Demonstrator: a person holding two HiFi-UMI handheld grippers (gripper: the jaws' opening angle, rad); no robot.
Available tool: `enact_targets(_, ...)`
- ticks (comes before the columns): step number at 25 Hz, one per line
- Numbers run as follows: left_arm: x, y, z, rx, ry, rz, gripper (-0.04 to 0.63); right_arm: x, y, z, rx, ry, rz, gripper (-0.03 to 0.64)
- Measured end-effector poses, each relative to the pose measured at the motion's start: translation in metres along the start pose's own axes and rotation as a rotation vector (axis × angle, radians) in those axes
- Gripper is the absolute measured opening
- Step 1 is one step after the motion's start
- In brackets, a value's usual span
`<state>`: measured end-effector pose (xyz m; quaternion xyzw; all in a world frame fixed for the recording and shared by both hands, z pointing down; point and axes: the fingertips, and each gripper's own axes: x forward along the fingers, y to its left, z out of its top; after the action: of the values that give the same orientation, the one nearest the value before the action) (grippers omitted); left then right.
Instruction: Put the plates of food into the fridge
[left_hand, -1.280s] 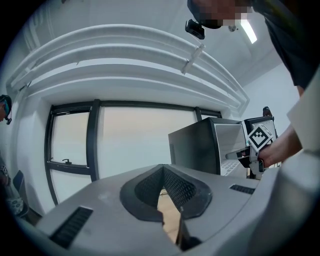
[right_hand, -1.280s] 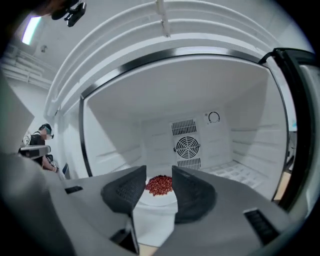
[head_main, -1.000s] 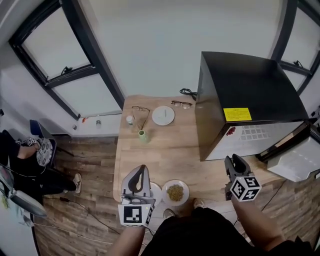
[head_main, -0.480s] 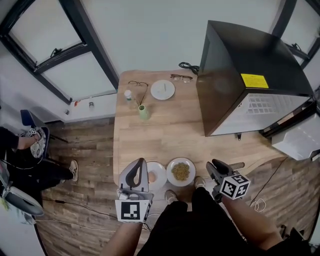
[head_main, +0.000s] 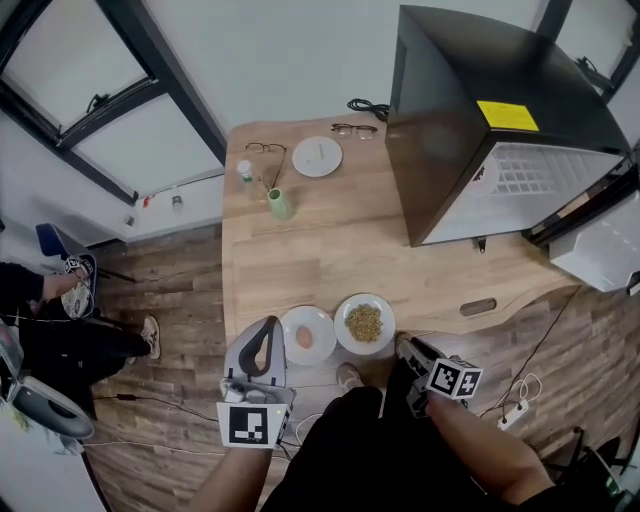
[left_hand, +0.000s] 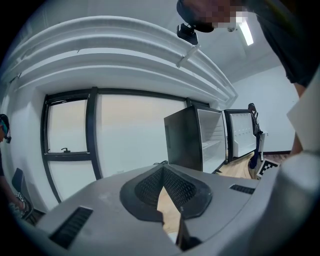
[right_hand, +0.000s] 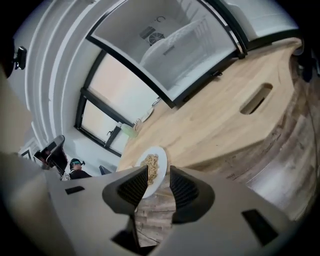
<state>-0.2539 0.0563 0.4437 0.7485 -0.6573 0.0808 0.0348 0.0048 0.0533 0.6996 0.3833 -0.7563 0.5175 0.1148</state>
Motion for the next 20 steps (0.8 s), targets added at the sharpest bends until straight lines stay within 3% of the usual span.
enact_targets(5,-0.009,0.003,-0.010,0.019,0.039,0.002,0.003,0.017,0.008,-0.012,0.072,0.006,0.109,0.152)
enact_targets(11,-0.020,0.010,-0.011,0.096,0.050,-0.004,0.003,0.044,-0.004,-0.023,0.125,0.019,0.064,0.153)
enact_targets(18,-0.029,0.022,-0.013,0.111,0.070,0.014,0.003,0.064,-0.006,-0.028,0.232,0.008,0.090,0.152)
enact_targets(20,-0.029,0.025,-0.014,0.106,0.073,0.022,0.003,0.068,-0.002,-0.025,0.247,0.006,0.120,0.097)
